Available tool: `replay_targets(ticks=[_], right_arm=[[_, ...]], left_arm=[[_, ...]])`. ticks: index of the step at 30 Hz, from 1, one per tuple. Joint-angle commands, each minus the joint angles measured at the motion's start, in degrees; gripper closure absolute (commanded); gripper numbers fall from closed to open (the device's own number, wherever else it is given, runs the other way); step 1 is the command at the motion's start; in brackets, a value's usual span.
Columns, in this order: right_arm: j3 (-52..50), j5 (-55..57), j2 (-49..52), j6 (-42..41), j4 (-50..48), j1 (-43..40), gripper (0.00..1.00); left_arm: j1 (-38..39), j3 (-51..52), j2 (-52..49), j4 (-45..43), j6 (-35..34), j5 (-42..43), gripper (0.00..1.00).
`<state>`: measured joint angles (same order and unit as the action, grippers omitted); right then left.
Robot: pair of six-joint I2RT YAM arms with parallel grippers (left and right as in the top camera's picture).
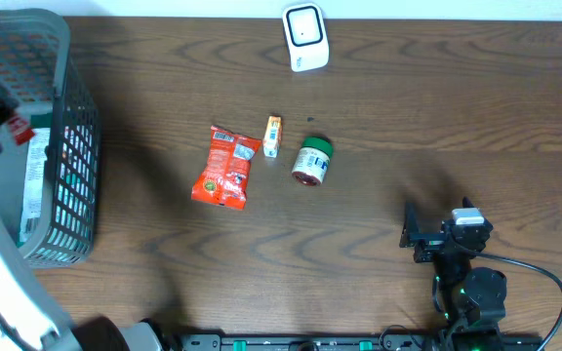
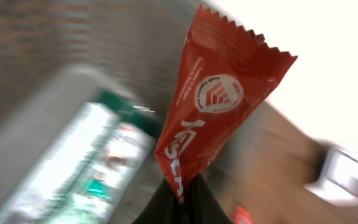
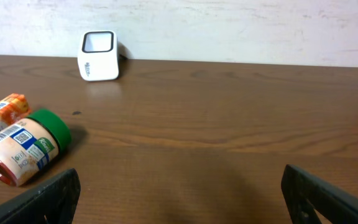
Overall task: Scan the item barcode
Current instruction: 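Carry the stick past the scanner and drop it right of the jar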
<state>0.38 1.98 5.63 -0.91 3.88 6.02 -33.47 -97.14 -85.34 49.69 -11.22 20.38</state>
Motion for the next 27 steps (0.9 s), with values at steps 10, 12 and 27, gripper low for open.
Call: replay_targets(ticks=[10, 12, 27], right_arm=[[-0.1, 0.5, -0.1, -0.8, 0.2, -0.3, 0.01], [-0.1, 0.5, -0.1, -0.8, 0.2, -0.3, 0.01], [-0.1, 0.5, -0.1, -0.8, 0.2, -0.3, 0.01]], left_arm=[[24.3, 2.3, 1.3, 4.2, 1.8, 24.0, 0.92], [28.7, 3.1, 0.3, 4.3, 1.8, 24.0, 0.92], [51.4, 4.3, -12.8, 5.1, 5.6, 23.7, 0.92]])
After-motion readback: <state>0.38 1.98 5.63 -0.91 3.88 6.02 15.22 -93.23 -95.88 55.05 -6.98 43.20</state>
